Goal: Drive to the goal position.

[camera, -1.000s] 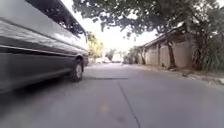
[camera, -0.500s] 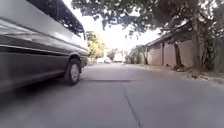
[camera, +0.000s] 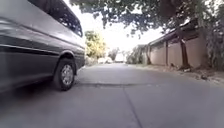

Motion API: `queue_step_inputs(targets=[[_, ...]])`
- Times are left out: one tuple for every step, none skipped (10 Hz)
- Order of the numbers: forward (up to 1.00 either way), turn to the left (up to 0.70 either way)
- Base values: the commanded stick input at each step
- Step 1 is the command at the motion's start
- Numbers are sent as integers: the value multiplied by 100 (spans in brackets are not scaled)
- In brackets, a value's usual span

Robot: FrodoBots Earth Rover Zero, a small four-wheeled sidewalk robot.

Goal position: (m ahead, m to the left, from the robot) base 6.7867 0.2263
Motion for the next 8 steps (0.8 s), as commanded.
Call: queue_step_inputs(targets=[[100,0],[100,0],[100,0],[100,0],[100,0],[100,0],[100,0],[100,0]])
